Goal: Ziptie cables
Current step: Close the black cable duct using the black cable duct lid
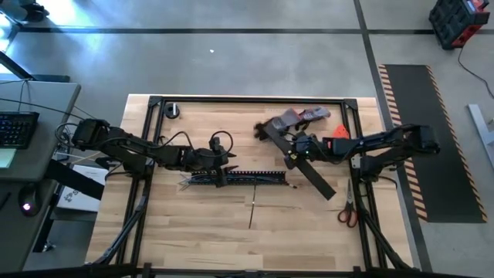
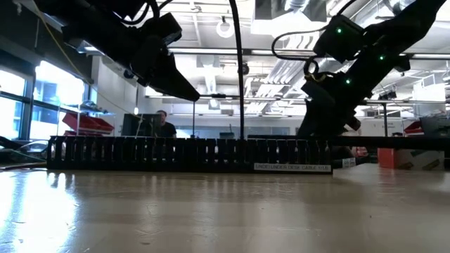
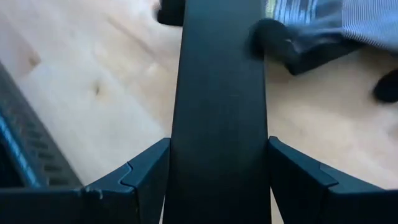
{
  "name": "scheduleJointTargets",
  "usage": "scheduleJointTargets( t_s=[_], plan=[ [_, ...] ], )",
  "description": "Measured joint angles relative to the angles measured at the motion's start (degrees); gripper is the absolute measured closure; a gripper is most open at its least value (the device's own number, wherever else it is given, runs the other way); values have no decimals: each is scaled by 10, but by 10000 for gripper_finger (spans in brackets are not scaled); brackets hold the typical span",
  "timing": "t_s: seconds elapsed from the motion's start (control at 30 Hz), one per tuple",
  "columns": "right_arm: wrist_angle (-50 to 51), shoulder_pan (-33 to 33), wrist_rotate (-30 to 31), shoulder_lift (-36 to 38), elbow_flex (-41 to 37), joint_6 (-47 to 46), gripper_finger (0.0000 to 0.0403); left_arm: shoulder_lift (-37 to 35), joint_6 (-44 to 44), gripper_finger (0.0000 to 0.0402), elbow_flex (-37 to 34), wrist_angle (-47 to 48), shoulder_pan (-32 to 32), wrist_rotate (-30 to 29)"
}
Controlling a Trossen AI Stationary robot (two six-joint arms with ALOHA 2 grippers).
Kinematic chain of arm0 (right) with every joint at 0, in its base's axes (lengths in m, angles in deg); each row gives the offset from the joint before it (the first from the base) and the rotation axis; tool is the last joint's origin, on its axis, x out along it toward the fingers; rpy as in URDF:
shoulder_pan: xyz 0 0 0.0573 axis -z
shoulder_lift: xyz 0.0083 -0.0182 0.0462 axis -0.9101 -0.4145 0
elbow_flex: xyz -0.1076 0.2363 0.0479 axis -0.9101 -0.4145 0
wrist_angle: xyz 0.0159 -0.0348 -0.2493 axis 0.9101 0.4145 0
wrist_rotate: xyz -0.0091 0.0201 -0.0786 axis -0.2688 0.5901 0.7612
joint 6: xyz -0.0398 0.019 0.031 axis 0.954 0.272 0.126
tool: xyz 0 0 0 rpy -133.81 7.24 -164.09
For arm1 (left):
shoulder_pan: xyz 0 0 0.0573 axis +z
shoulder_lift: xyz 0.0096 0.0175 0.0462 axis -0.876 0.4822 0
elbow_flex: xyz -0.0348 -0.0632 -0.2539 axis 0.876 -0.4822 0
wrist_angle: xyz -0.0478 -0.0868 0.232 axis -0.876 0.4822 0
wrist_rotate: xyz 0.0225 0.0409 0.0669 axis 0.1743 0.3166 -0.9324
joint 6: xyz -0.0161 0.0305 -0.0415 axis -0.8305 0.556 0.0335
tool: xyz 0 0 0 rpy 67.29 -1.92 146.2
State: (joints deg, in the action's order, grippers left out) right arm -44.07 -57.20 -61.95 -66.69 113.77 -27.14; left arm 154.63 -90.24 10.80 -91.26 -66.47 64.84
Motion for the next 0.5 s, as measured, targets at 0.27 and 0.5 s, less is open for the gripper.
scheduleJointTargets(
  t_s=[0.27,0.5],
  plan=[
    [14,-36,-34,0,0,22,187,0,-4,228,0,17,20,39],
    [-11,-51,-79,0,11,100,188,-19,12,228,0,15,35,54]
  ],
)
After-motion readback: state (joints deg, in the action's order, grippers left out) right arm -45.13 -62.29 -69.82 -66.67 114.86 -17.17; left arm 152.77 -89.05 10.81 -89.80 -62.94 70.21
